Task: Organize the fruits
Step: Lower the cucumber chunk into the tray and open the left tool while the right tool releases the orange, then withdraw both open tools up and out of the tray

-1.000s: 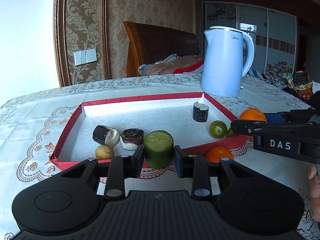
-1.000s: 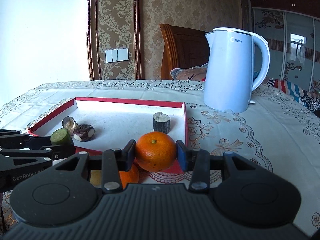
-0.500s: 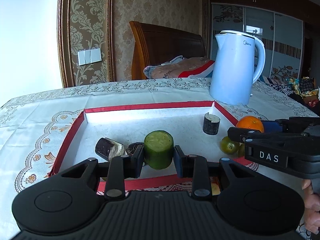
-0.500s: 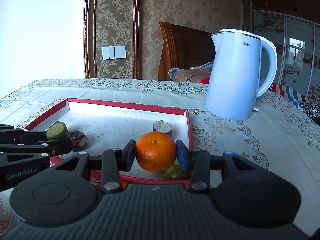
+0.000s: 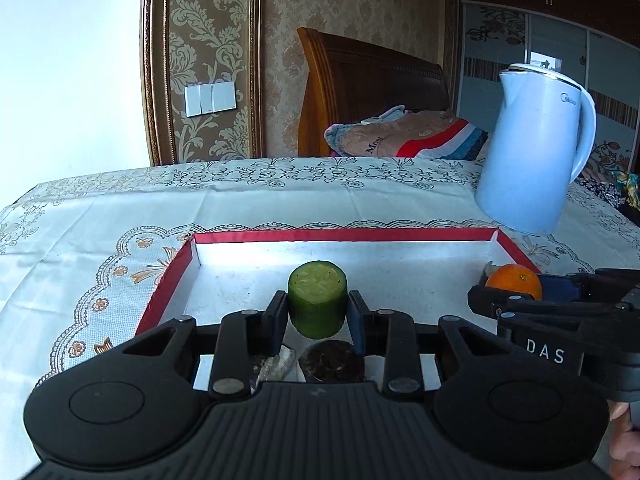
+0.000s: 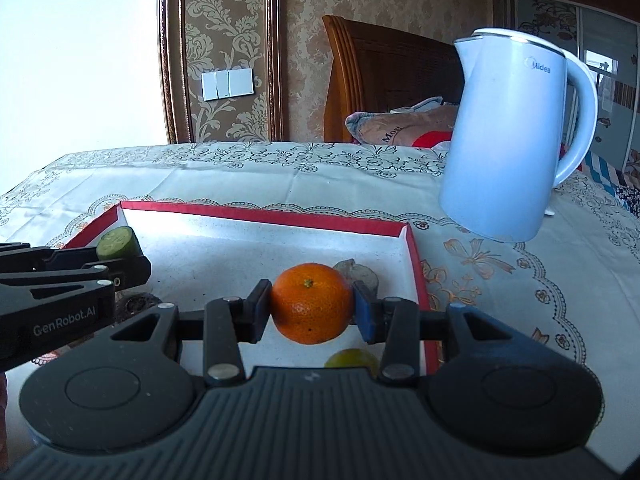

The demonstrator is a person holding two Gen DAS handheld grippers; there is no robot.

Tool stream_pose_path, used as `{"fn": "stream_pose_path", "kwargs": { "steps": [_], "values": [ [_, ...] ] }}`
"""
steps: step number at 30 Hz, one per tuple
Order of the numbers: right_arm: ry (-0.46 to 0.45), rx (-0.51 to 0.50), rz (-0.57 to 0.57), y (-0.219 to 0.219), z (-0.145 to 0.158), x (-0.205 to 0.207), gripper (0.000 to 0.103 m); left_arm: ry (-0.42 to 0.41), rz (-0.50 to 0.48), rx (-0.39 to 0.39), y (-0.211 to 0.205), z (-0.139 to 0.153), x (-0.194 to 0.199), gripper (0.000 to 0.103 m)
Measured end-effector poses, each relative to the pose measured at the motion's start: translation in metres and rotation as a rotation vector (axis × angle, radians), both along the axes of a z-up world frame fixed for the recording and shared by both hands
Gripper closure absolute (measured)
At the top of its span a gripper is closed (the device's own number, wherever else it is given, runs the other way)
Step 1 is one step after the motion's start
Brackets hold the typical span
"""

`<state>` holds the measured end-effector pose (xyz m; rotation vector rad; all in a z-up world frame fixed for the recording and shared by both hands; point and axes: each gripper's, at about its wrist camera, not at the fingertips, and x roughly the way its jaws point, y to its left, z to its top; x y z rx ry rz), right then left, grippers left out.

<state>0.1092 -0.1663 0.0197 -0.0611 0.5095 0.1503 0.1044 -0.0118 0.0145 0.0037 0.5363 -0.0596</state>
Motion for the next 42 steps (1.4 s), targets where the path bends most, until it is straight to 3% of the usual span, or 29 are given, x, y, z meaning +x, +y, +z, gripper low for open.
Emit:
{"fn": "stream_pose_path", "kwargs": {
  "steps": [15,27,28,29,30,32,40,42],
  "values": [
    [-0.002,-0.03,-0.003,0.019,-0.003,0.031,0.062,0.068,0.053,-0.055,0.019,-0.008,0.034,0.072],
    [-0.009,-0.021,-0.04,0.013,-0.002,0.036,0.062,0.061,0.061,-0.001,0.015,-0.011,0.041,0.072],
    [-0.01,-0.02,-0.044,0.013,-0.002,0.036,0.06,0.053,0.059,0.003,0.014,-0.01,0.04,0.07],
    [-0.016,-0.015,-0.051,0.012,-0.002,0.036,0.047,0.047,0.058,0.003,0.014,-0.009,0.039,0.06],
    [-0.028,-0.009,-0.059,0.012,-0.001,0.035,0.028,0.035,0.058,0.002,0.013,-0.009,0.038,0.043],
    [-0.059,-0.012,-0.07,0.011,0.001,0.032,0.023,0.0,0.073,0.006,0.013,-0.007,0.034,0.026],
    [-0.08,-0.014,-0.082,0.008,0.002,0.025,0.017,-0.04,0.072,0.04,0.009,-0.004,0.026,0.026],
    [-0.087,-0.008,-0.091,0.006,0.002,0.022,0.011,-0.048,0.071,0.052,0.007,-0.005,0.023,0.026]
  ]
}}
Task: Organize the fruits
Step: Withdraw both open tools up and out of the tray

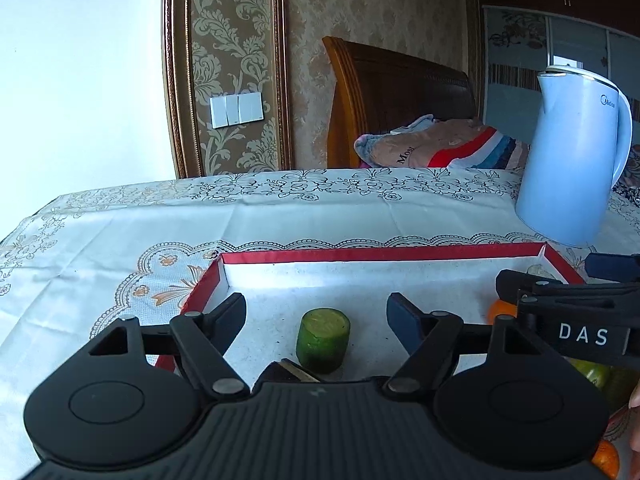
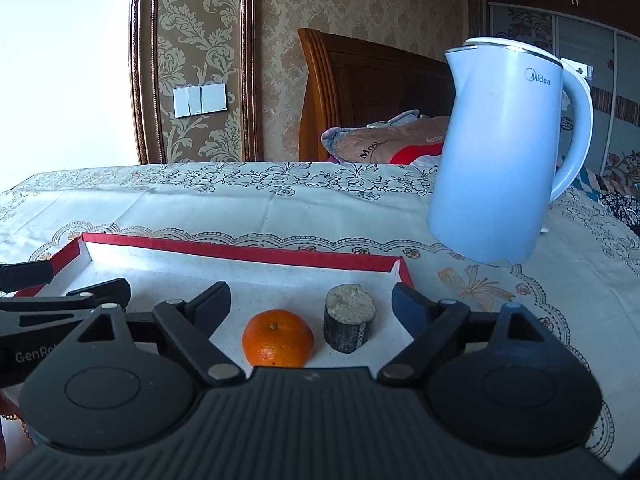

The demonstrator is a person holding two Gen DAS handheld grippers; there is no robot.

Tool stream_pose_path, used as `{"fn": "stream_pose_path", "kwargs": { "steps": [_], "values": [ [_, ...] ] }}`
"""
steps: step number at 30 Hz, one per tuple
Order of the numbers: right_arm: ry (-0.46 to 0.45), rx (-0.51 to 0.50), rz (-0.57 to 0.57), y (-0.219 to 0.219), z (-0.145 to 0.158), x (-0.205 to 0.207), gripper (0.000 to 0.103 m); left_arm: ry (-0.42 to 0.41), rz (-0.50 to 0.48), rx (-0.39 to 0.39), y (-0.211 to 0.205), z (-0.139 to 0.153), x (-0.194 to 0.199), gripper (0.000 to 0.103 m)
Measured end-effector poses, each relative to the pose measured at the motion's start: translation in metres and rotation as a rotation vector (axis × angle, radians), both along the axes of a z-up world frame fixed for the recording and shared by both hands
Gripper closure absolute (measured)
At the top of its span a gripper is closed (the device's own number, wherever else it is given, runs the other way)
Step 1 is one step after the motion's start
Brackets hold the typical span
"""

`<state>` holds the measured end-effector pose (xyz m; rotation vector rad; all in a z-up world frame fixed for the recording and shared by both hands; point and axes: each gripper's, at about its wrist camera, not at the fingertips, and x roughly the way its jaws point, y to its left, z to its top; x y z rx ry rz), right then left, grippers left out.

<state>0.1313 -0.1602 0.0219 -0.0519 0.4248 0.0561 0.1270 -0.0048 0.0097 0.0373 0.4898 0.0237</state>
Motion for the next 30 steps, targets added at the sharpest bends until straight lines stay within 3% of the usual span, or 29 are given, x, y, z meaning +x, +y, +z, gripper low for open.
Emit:
{"fn": "stream_pose_path", "kwargs": {
  "steps": [12,16,30],
  "values": [
    [-0.016,0.032,-0.024,-0.014,0.001,-0.015,0.002,-0.039,0.027,-0.019,0.005,0.001,-0.021,0.025],
    [-0.016,0.05,-0.024,-0.02,0.0,-0.025,0.0,-0.046,0.037,-0.046,0.009,0.003,-0.029,0.02],
    [0.004,0.119,-0.031,-0.04,-0.007,-0.054,0.0,-0.054,0.03,-0.049,0.001,0.0,-0.059,0.019]
  ]
}}
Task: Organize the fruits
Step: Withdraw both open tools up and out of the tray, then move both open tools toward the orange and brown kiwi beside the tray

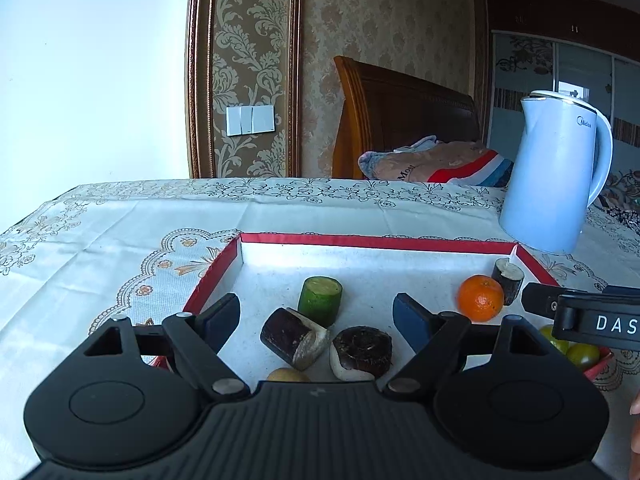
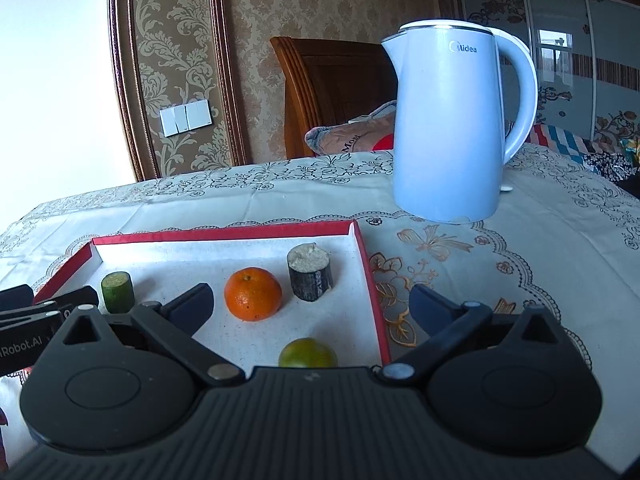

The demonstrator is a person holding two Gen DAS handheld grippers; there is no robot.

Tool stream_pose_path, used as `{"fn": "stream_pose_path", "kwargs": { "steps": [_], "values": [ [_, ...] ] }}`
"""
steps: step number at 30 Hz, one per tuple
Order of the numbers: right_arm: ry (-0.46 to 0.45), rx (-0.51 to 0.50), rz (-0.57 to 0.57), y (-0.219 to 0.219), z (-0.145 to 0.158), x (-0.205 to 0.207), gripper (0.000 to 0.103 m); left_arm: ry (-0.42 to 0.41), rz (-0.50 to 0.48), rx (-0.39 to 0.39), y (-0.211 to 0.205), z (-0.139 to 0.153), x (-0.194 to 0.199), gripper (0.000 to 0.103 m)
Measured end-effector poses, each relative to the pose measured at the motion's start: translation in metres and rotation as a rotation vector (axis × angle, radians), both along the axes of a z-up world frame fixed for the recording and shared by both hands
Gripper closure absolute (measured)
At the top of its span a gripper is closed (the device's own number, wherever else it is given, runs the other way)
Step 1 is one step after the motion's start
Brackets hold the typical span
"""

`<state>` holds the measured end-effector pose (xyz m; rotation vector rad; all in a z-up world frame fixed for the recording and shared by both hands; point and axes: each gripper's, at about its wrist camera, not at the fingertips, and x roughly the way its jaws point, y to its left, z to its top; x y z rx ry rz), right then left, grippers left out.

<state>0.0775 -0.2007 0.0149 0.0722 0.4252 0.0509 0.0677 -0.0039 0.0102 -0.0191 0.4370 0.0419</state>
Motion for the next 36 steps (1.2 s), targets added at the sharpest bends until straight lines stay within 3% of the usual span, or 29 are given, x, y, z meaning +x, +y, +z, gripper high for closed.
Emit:
{"fn": "stream_pose_path", "kwargs": {
  "steps": [10,17,21,29,36],
  "values": [
    [0.008,0.009,0.025,-0.006,-0.003,-0.018,0.0,0.003,-0.027,-0.016,-0.003,-0.002,-0.022,0.019],
    [0.0,-0.01,0.034,-0.029,-0.008,-0.056,0.0,0.03,-0.137,-0.054,-0.011,-0.005,-0.051,0.019],
    [-0.001,-0.043,0.072,-0.037,-0.009,-0.074,0.0,0.026,-0.174,-0.023,-0.021,-0.007,-0.059,0.019],
    [0.016,-0.149,0.159,-0.026,-0.023,-0.095,0.0,0.049,-0.151,-0.032,-0.019,-0.009,-0.054,0.019],
    [0.061,-0.143,0.194,-0.017,-0.024,-0.088,0.0,0.065,-0.131,-0.048,-0.014,-0.01,-0.051,0.019]
  ]
}}
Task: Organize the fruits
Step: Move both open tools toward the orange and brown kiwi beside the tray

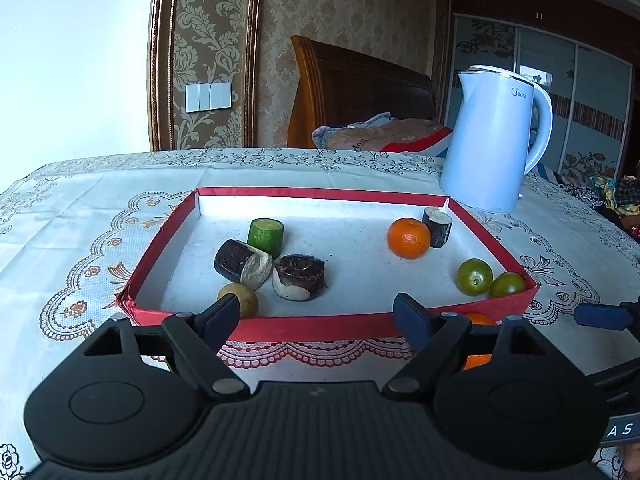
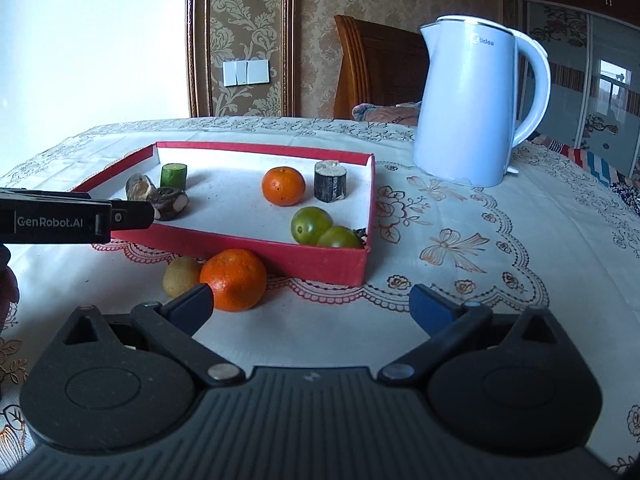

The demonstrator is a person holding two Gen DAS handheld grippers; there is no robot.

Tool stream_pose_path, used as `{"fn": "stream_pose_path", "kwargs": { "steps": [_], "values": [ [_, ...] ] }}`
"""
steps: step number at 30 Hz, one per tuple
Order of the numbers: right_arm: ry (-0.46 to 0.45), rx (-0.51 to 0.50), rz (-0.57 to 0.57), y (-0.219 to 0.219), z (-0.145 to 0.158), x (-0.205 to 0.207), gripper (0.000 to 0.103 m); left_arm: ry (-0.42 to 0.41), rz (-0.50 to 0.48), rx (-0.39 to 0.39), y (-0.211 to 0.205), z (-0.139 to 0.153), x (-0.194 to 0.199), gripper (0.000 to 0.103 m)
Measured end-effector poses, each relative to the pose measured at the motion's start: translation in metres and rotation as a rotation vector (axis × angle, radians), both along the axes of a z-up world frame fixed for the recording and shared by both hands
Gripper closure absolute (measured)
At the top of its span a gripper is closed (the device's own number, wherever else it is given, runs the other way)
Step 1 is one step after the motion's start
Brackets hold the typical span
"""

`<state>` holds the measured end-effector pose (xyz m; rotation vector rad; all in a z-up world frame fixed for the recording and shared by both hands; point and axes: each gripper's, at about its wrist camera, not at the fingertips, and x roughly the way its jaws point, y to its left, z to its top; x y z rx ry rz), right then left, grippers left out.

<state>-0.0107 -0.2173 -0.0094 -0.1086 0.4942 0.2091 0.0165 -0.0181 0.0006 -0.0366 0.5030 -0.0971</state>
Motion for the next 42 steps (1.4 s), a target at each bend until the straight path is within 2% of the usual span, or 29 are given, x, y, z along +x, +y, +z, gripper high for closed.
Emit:
{"fn": "stream_pose_path", "kwargs": {
  "steps": [5,8,11,15,20,24,26,28,34,38,42],
  "values": [
    [0.041,0.021,0.012,0.015,0.002,0.012,0.0,-0.001,0.002,-0.01,0.002,0.001,0.0,0.019],
    [0.05,-0.01,-0.007,0.028,-0.001,0.018,0.0,-0.004,0.002,-0.012,0.003,0.001,0.0,0.019],
    [0.028,-0.06,-0.062,0.033,-0.002,0.018,0.0,-0.007,0.0,-0.012,0.002,0.001,-0.001,0.019],
    [0.035,-0.038,-0.113,0.02,-0.001,0.013,0.0,-0.012,-0.001,-0.008,0.001,0.001,-0.002,0.019],
    [-0.083,-0.156,-0.284,0.002,-0.001,-0.019,0.0,-0.014,-0.007,-0.006,0.001,0.002,-0.003,0.019],
    [-0.067,-0.036,-0.157,-0.015,0.005,-0.027,0.0,-0.009,-0.04,-0.022,0.0,0.002,-0.004,0.019],
    [-0.058,-0.029,-0.159,-0.017,0.002,-0.024,0.0,0.006,-0.087,-0.042,-0.001,0.001,-0.005,0.019],
    [-0.022,0.034,-0.158,-0.026,0.001,-0.02,0.0,0.021,-0.128,-0.037,-0.006,0.0,-0.005,0.019],
    [0.071,0.197,-0.2,-0.054,-0.007,-0.009,0.0,0.031,-0.211,0.059,-0.031,-0.007,-0.01,0.019],
    [0.068,0.195,-0.196,-0.053,-0.009,-0.01,0.0,0.075,-0.228,0.108,-0.046,-0.014,-0.002,0.019],
    [0.071,0.185,-0.19,-0.051,-0.009,-0.008,0.0,0.159,-0.194,0.153,-0.052,-0.023,0.012,0.018]
  ]
}}
